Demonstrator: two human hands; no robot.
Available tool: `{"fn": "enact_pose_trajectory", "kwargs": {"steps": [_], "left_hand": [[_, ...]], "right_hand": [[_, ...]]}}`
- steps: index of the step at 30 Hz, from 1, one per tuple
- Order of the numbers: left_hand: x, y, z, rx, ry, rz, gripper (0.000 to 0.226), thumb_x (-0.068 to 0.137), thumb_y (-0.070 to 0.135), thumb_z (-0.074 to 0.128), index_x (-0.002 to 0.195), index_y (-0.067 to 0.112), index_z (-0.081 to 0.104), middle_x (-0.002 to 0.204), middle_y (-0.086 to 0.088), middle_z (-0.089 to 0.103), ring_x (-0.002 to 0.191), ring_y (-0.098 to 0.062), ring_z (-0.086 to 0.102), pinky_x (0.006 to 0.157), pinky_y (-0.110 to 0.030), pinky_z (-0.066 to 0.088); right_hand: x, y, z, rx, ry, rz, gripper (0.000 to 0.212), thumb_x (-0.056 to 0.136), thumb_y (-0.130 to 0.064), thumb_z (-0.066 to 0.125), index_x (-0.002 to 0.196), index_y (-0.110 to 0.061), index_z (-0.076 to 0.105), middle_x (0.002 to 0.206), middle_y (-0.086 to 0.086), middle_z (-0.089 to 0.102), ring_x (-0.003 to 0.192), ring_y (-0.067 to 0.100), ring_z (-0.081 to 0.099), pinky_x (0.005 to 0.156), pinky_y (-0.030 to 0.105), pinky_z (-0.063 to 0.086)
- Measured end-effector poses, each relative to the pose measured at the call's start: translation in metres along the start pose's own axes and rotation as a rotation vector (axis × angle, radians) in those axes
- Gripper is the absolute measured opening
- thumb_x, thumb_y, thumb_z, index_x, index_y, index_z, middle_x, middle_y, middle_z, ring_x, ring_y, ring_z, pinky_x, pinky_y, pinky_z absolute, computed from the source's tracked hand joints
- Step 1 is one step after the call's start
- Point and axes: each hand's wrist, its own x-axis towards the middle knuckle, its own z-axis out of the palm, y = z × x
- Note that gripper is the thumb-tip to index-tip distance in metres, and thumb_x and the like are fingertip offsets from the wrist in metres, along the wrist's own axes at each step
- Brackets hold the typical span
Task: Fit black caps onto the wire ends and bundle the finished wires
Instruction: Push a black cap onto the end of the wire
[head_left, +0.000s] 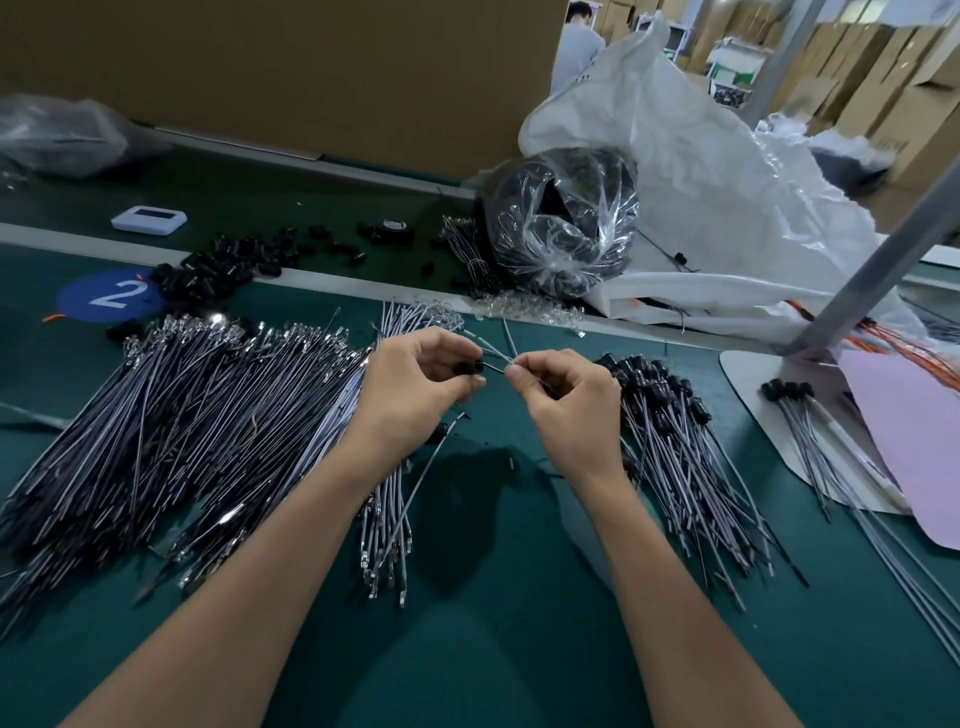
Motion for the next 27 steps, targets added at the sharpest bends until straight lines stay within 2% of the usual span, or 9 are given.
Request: {"fn": "enact_pose_trajectory", "kwargs": {"steps": [3, 7, 11, 15, 19, 22, 27], "left_hand": [[-0.0009, 0.0002, 0.0029, 0.128, 0.053, 0.038, 0.025, 0.070, -0.005, 0.081, 0.080, 0.015, 0.069, 0.074, 0.005, 0.070, 0.064, 0.000, 0.064, 0.064, -0.010, 0.050], [-0.0028, 0.0005, 0.0044, 0.174, 0.077, 0.060, 0.021, 0.072, -0.002, 0.080, 0.085, 0.014, 0.075, 0.075, 0.005, 0.072, 0.064, -0.001, 0.066, 0.066, -0.010, 0.051], [-0.0030, 0.0010, 0.0051, 0.096, 0.059, 0.053, 0.021, 0.078, 0.000, 0.077, 0.091, 0.016, 0.077, 0.079, 0.007, 0.074, 0.070, -0.002, 0.069, 0.069, -0.013, 0.053], [-0.0017, -0.0003, 0.0051, 0.017, 0.057, 0.039, 0.022, 0.075, -0.001, 0.079, 0.091, 0.013, 0.075, 0.083, -0.001, 0.075, 0.076, -0.010, 0.071, 0.074, -0.018, 0.056], [-0.0025, -0.0019, 0.0061, -0.068, -0.003, 0.011, 0.022, 0.073, -0.004, 0.079, 0.086, 0.013, 0.075, 0.083, -0.003, 0.076, 0.078, -0.014, 0.073, 0.072, -0.019, 0.056], [-0.0031, -0.0024, 0.0075, -0.164, -0.046, -0.026, 0.026, 0.074, -0.008, 0.076, 0.090, 0.012, 0.075, 0.085, -0.002, 0.077, 0.079, -0.012, 0.073, 0.071, -0.017, 0.054], [-0.0025, -0.0018, 0.0081, -0.364, -0.049, -0.075, 0.022, 0.079, -0.010, 0.070, 0.092, 0.007, 0.074, 0.080, -0.007, 0.076, 0.072, -0.016, 0.073, 0.067, -0.019, 0.056]], "right_hand": [[-0.0010, 0.0000, -0.0006, -0.051, 0.022, -0.027, 0.005, 0.083, -0.008, 0.074, 0.080, -0.012, 0.075, 0.078, 0.001, 0.067, 0.065, 0.002, 0.058, 0.065, 0.009, 0.045], [0.0000, 0.0008, -0.0022, -0.107, 0.055, -0.048, 0.005, 0.083, -0.006, 0.073, 0.082, -0.010, 0.075, 0.078, 0.001, 0.065, 0.066, 0.003, 0.058, 0.066, 0.008, 0.045], [0.0011, 0.0032, -0.0021, -0.125, 0.086, -0.026, 0.005, 0.084, -0.008, 0.073, 0.081, -0.012, 0.075, 0.078, 0.000, 0.065, 0.066, 0.002, 0.058, 0.066, 0.006, 0.043], [0.0008, 0.0045, -0.0012, -0.116, 0.025, -0.004, 0.005, 0.084, -0.011, 0.073, 0.081, -0.013, 0.075, 0.078, -0.001, 0.068, 0.068, 0.005, 0.060, 0.067, 0.009, 0.044], [0.0000, 0.0049, 0.0022, -0.091, -0.015, 0.012, 0.005, 0.084, -0.013, 0.074, 0.079, -0.014, 0.075, 0.071, -0.007, 0.066, 0.061, -0.001, 0.056, 0.064, 0.010, 0.041], [0.0021, 0.0065, 0.0017, -0.015, -0.009, 0.079, 0.008, 0.083, -0.014, 0.075, 0.076, -0.018, 0.075, 0.059, -0.015, 0.061, 0.052, -0.002, 0.051, 0.058, 0.010, 0.038], [0.0012, 0.0060, -0.0006, 0.120, -0.037, 0.172, 0.014, 0.082, -0.013, 0.076, 0.074, -0.025, 0.074, 0.063, -0.011, 0.068, 0.059, 0.001, 0.057, 0.063, 0.018, 0.046]]}}
